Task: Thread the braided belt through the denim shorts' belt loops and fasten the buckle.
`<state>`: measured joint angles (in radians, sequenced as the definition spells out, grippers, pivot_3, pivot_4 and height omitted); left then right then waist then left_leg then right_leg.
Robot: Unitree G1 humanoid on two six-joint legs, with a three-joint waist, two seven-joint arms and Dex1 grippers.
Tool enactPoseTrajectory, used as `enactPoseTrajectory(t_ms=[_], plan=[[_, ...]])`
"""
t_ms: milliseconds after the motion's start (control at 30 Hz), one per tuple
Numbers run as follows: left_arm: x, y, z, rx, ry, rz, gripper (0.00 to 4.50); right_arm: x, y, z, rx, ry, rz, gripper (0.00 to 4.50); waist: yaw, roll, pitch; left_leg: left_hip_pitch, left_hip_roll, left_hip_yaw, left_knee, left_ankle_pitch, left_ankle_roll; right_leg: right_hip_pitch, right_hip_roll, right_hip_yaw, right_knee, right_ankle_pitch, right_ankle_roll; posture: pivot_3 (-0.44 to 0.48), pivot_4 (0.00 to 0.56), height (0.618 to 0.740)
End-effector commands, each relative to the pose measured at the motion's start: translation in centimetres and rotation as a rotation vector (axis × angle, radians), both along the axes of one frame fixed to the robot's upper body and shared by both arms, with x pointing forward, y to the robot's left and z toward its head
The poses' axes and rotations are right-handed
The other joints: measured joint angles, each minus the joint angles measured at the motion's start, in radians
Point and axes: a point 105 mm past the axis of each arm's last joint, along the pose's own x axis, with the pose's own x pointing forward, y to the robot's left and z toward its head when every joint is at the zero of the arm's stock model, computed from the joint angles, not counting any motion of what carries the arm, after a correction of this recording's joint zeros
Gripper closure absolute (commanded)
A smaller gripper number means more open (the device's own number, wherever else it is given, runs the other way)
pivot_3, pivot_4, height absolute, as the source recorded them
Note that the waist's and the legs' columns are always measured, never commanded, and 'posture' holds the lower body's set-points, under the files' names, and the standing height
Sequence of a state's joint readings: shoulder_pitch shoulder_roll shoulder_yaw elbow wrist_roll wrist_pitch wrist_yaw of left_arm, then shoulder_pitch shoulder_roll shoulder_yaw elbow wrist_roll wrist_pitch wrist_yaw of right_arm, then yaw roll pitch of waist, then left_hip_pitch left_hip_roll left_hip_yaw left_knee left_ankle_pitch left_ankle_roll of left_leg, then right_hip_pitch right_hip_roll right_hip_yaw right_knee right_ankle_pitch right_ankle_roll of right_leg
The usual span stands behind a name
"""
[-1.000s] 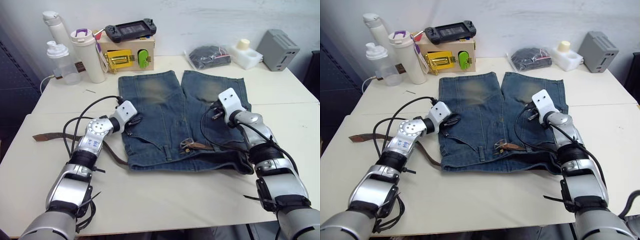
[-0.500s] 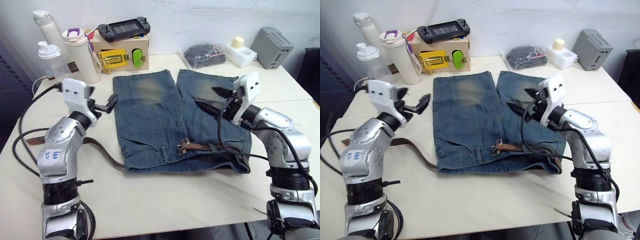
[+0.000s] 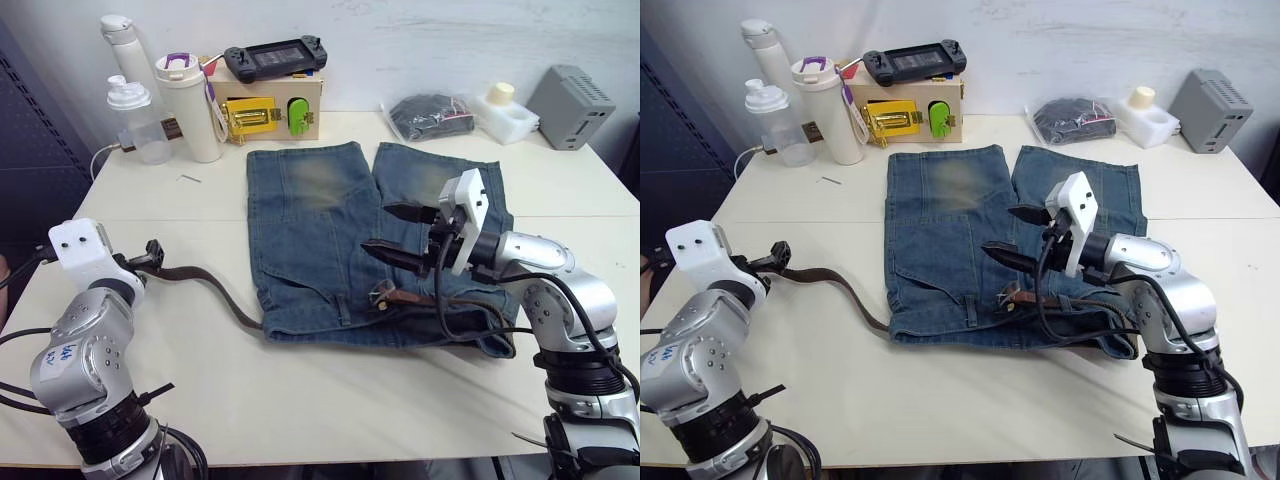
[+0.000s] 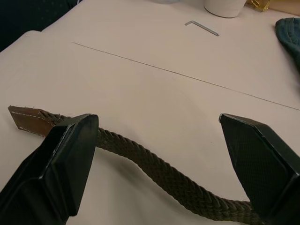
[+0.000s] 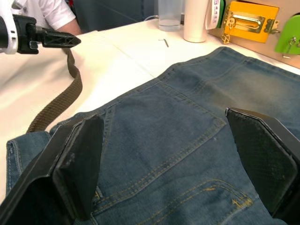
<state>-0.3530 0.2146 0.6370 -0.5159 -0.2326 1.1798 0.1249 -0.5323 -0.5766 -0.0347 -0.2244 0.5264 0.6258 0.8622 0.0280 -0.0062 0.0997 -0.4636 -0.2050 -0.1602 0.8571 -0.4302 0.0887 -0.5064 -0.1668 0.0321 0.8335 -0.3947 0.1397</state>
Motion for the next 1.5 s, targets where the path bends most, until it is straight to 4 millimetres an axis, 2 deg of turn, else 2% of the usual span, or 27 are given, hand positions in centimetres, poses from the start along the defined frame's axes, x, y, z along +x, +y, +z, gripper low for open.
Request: enactPoseTrajectory(t_ms=[33,100,233,333,433,633,867,967,1067,1100,1200,1233,1300,1333,1367,1433,1500], plan=[[-0.7,0.7,-0.3,-0.059,0.004,0.054,0.0,-0.1,-0.1,0.9,-0.001,-0.055,-0.012,0.05,0.0,-0.001,0.001,0.001,0.0,0.0,0.0,0.0,0.0,0.0,0.0,0.0,0.0,0.0,0.0,0.0,0.15,0.646],[-0.9,0.5,-0.2,-0.085,-0.007,0.062,0.0,0.0,-0.2,0.8,-0.001,-0.051,-0.023,0.05,-0.001,-0.002,0.001,0.001,0.001,0.0,-0.001,0.0,-0.001,0.0,0.0,0.0,0.0,0.0,0.0,0.0,0.15,0.646],[-0.9,-0.1,2.2,-0.023,-0.082,0.058,0.0,0.3,-0.5,0.5,-0.007,-0.039,-0.049,0.05,-0.001,-0.005,0.003,0.001,0.004,0.001,-0.001,-0.001,-0.002,0.0,0.001,-0.002,0.0,0.0,0.0,0.0,0.15,0.646],[-0.6,-1.8,0.9,-0.098,-0.01,0.011,0.0,0.1,-0.3,0.3,0.004,-0.026,-0.046,0.05,0.001,-0.005,0.003,0.001,0.004,0.002,-0.001,-0.001,-0.002,0.001,0.001,-0.002,-0.001,0.0,0.0,0.0,0.15,0.646],[-0.7,-1.6,-0.7,-0.122,0.053,0.026,0.0,-0.8,0.2,0.2,-0.003,-0.013,0.026,0.05,0.001,-0.005,0.004,0.005,0.004,0.003,-0.002,-0.001,-0.002,0.004,0.002,-0.002,-0.003,0.0,0.0,0.0,0.15,0.646],[-0.8,-1.0,-2.7,-0.189,0.102,0.05,0.0,-3.9,1.4,-0.8,-0.136,-0.049,0.301,0.05,-0.001,-0.005,0.007,0.005,0.007,0.003,-0.002,-0.002,-0.004,0.004,0.003,-0.004,-0.004,0.0,0.0,0.0,0.15,0.646],[-0.8,-1.0,-4.0,-0.242,0.112,0.064,0.0,-4.1,1.6,-2.1,-0.222,-0.064,0.373,0.05,0.005,-0.005,0.009,0.006,0.008,0.003,-0.002,-0.002,-0.004,0.007,0.002,-0.007,-0.008,0.0,0.0,0.0,0.15,0.646],[-1.0,-1.2,-4.4,-0.272,0.105,0.074,0.84,-3.9,1.6,-2.2,-0.224,-0.066,0.37,0.0,0.01,-0.005,0.009,0.006,0.008,0.004,-0.002,-0.002,-0.004,0.007,0.002,-0.007,-0.008,0.0,0.0,0.0,0.15,0.646],[-1.0,-1.2,-4.5,-0.277,0.099,0.078,2.3,-3.7,1.6,-2.1,-0.218,-0.065,0.358,0.0,0.019,-0.004,0.009,0.006,0.008,0.004,-0.002,-0.002,-0.004,0.007,0.002,-0.007,-0.009,0.0,0.0,0.0,0.15,0.646],[-1.0,-1.1,-4.3,-0.27,0.092,0.082,2.58,-3.7,1.5,-2.1,-0.215,-0.065,0.351,0.0,0.023,-0.004,0.01,0.006,0.008,0.004,-0.002,-0.002,-0.004,0.007,0.002,-0.007,-0.009,0.0,0.0,0.0,0.15,0.646],[-0.7,-1.0,-3.7,-0.229,0.071,0.06,3.9,-3.6,1.5,-2.2,-0.208,-0.062,0.336,0.0,0.031,-0.004,0.011,0.006,0.008,0.004,-0.002,-0.002,-0.004,0.007,0.002,-0.007,-0.009,0.0,0.0,0.0,0.15,0.646],[-0.4,-0.9,-3.2,-0.212,0.041,0.056,3.9,-3.6,1.5,-2.1,-0.203,-0.062,0.33,0.0,0.034,-0.005,0.011,0.006,0.008,0.004,-0.002,-0.002,-0.004,0.007,0.002,-0.007,-0.009,0.0,0.0,0.0,0.15,0.646],[0.4,-0.6,0.9,0.036,-0.099,-0.014,3.9,-3.5,1.5,-2.0,-0.19,-0.071,0.301,0.0,0.036,-0.006,0.014,0.005,0.008,0.004,-0.002,-0.002,-0.004,0.007,0.002,-0.007,-0.009,0.0,0.0,0.0,0.15,0.646],[0.6,-0.9,2.3,0.147,-0.142,-0.052,3.9,-3.5,1.5,-1.9,-0.187,-0.074,0.289,0.0,0.036,-0.008,0.016,0.004,0.009,0.004,-0.001,-0.002,-0.004,0.006,0.002,-0.008,-0.009,0.0,0.0,0.0,0.15,0.646],[0.9,-1.8,4.8,0.412,-0.192,-0.135,3.9,-3.4,1.4,-1.8,-0.184,-0.085,0.266,0.0,0.035,-0.008,0.017,0.003,0.01,0.004,0.0,-0.003,-0.005,0.004,0.003,-0.008,-0.007,0.0,0.0,0.0,0.15,0.646],[1.1,-4.5,6.8,0.77,-0.244,-0.298,3.9,-3.2,1.3,-1.6,-0.186,-0.108,0.229,0.0,0.031,-0.008,0.018,-0.001,0.01,0.006,0.002,-0.004,-0.008,-0.001,0.002,-0.009,-0.002,0.0,0.0,0.0,0.15,0.646],[1.2,-6.5,7.2,0.987,-0.273,-0.429,3.9,-3.2,1.4,-1.5,-0.201,-0.133,0.202,0.0,0.033,-0.003,0.02,-0.005,0.01,0.008,0.003,-0.004,-0.008,-0.007,0.0,-0.009,0.0,0.0,-0.001,0.0,0.15,0.646]])
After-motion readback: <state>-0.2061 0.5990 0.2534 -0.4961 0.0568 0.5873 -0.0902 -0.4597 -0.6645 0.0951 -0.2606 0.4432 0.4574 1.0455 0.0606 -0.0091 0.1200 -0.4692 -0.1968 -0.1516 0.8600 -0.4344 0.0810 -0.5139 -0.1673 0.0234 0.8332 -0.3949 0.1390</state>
